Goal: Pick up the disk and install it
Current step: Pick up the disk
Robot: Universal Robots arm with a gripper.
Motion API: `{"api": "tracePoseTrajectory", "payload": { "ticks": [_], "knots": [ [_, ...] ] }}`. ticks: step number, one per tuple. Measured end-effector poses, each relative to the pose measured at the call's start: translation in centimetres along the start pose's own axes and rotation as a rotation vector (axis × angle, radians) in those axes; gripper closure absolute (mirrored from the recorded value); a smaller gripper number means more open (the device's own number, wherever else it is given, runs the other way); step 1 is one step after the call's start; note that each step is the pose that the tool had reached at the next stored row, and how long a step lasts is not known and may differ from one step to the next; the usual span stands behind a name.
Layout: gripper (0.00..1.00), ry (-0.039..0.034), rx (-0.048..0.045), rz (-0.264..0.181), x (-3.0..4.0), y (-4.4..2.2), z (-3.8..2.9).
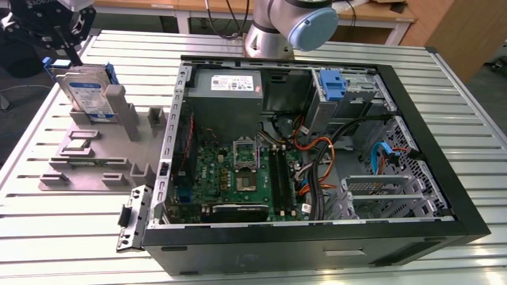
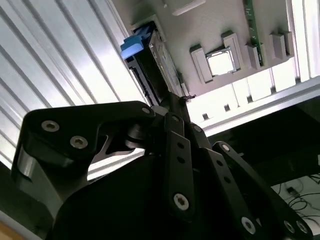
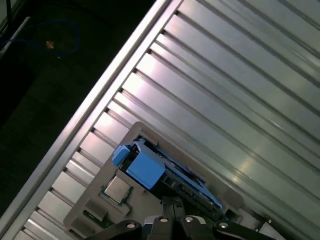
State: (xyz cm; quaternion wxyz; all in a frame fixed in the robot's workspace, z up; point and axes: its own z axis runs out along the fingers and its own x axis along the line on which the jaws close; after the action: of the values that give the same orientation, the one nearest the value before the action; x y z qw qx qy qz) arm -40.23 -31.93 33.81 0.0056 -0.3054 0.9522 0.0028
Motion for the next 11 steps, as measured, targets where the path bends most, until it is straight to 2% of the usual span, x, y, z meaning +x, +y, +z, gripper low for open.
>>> {"api": "tracePoseTrajectory", "payload": {
  "ticks": [11],
  "knots": [
    [0.9,0.0003,-0.0024,-0.201,0.0,0.0,0.03]
  ]
}}
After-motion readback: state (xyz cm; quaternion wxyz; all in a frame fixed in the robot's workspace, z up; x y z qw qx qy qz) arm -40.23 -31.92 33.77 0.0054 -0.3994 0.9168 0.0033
